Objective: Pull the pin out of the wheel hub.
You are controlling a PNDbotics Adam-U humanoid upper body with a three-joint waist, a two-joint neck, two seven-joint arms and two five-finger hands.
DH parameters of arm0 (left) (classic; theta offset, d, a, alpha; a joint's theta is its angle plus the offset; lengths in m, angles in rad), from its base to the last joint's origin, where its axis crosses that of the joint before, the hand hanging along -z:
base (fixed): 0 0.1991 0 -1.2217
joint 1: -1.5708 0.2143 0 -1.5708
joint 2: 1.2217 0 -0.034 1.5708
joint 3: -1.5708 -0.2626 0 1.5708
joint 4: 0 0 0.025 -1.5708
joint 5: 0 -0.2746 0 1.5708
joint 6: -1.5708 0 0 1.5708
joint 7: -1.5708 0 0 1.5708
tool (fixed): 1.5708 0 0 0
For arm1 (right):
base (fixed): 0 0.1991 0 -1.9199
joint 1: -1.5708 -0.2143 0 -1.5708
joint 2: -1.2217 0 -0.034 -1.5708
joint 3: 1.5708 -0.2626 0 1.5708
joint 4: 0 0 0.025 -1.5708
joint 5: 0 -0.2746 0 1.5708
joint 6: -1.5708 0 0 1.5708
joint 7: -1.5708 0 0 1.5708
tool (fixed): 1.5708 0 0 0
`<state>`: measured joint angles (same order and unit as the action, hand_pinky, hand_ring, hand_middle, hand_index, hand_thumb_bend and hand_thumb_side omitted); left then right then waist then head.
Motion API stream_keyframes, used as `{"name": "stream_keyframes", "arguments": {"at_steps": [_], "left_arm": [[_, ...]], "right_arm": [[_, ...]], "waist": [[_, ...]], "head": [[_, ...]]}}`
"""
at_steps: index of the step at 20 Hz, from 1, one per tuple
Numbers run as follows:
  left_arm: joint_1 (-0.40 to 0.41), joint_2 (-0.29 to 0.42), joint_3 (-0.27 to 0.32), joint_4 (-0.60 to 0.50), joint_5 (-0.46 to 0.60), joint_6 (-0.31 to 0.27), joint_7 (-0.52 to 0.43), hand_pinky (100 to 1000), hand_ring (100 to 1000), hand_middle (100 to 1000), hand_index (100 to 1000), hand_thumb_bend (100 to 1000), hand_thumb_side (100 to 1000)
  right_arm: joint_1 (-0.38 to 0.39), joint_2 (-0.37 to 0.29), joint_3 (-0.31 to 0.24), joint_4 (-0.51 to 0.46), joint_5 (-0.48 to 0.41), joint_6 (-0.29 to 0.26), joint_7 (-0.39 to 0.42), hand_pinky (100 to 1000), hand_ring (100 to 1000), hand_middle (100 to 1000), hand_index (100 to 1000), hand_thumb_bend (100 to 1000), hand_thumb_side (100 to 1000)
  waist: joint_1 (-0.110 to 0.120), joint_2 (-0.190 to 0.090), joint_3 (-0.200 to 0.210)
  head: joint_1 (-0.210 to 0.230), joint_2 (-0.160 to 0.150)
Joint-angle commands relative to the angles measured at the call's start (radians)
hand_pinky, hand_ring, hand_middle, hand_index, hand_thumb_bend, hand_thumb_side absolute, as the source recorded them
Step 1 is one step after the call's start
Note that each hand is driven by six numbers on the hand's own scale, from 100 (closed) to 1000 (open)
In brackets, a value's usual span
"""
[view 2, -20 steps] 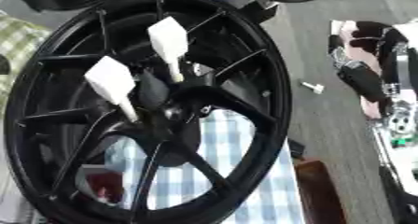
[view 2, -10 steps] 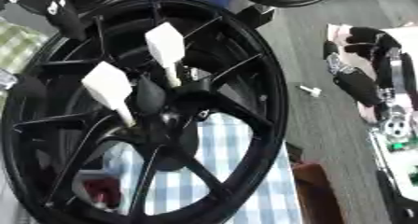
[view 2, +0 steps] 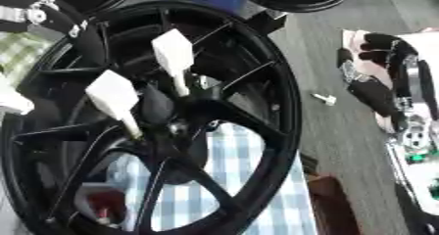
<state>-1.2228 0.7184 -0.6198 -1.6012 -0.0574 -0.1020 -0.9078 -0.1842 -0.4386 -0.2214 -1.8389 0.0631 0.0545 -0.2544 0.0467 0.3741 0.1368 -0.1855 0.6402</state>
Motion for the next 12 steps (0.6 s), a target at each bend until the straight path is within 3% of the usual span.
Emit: {"name": "stream_keyframes", "arguments": {"at_steps": [1,12], "left_arm": [[-0.026,0.004,-0.004,-0.004,0.011,-0.02,0.001,814,773,785,816,486,367],[-0.039,-0.043,-0.043,0.064,-0.033,-0.07,0.001,810,764,771,801,409,256]], "right_arm": [[-0.007,-0.026,-0.003,-0.009,0.0,-0.001,0.003,848,691,642,741,368,297],[-0.007,-0.02,-0.004,-0.009,0.001,-0.001,0.004,849,691,642,742,370,299]], "waist": [[0.006,-0.021,-0.002],[0.01,-0.017,-0.01]], "head": [[0.005,-0.013],[0.011,-0.019]]}}
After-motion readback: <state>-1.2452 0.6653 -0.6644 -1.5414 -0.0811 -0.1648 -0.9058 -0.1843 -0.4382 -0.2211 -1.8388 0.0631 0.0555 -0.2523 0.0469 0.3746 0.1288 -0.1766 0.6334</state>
